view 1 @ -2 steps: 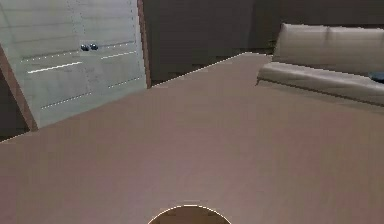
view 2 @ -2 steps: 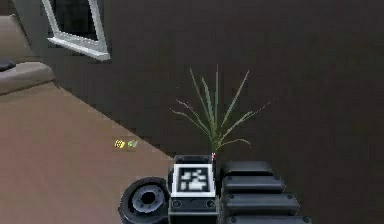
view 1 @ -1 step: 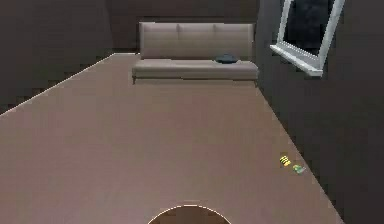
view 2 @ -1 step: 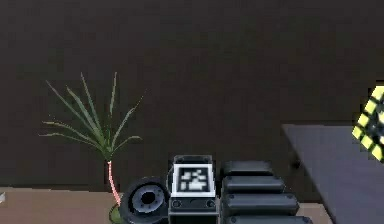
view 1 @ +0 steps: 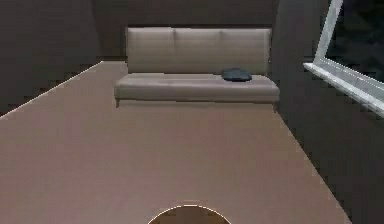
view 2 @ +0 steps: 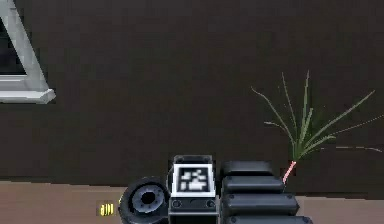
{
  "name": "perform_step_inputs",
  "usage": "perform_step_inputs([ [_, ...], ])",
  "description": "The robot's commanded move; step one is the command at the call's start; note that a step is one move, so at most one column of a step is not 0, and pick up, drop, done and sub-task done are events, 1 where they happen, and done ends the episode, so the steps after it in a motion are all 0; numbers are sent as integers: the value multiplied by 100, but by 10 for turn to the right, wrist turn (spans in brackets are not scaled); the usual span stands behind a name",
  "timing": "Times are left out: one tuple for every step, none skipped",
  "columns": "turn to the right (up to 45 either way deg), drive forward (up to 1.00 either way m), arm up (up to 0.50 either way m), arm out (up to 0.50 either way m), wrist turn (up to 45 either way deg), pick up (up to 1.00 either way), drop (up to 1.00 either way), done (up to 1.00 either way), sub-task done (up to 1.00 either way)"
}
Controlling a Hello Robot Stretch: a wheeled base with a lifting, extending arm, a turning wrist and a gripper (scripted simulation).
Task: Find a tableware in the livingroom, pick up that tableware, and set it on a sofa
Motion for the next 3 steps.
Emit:
perform_step_inputs([
  [0,100,0,0,0,0,0,0,0],
  [0,100,0,0,0,0,0,0,0],
  [30,0,0,0,0,0,0,0,0],
])
